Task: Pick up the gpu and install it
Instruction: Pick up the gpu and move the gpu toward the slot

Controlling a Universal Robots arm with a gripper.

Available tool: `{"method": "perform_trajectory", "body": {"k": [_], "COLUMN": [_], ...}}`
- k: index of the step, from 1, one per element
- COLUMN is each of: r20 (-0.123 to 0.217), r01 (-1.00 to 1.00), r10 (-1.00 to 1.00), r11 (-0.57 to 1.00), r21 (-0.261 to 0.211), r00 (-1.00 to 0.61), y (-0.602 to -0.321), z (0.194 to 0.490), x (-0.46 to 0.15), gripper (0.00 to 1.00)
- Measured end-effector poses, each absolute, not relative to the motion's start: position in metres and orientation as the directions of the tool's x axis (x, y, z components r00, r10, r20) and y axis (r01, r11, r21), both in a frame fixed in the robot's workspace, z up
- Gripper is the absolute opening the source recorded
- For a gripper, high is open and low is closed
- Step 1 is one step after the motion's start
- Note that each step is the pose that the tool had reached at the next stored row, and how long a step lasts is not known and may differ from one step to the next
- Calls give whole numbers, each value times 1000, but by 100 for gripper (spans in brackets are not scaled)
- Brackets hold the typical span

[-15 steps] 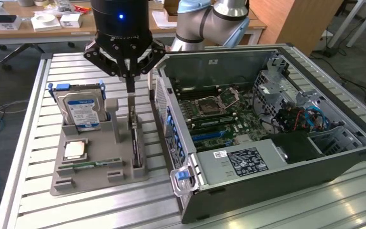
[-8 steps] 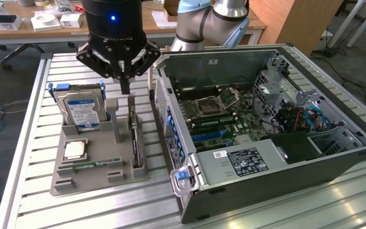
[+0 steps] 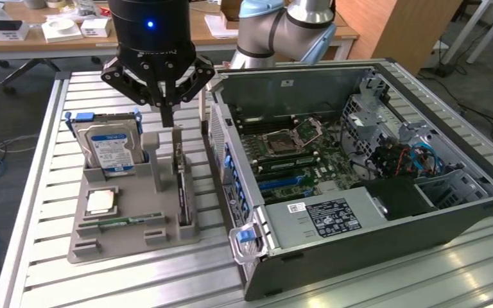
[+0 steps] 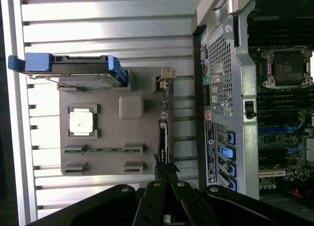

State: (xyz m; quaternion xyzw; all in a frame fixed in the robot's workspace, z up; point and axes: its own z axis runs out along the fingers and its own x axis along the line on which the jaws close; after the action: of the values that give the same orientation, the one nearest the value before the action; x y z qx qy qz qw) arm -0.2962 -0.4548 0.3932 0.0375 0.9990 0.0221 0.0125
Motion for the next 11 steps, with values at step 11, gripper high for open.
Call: {"method": "perform_trajectory", "body": {"k": [11], "r20": [-23], "r01": [74], "r10": [76], "r11": [996], "r21": [45], "r00": [-997], "y": [-455], "z": [393], "x": [-296], "gripper": [11]}}
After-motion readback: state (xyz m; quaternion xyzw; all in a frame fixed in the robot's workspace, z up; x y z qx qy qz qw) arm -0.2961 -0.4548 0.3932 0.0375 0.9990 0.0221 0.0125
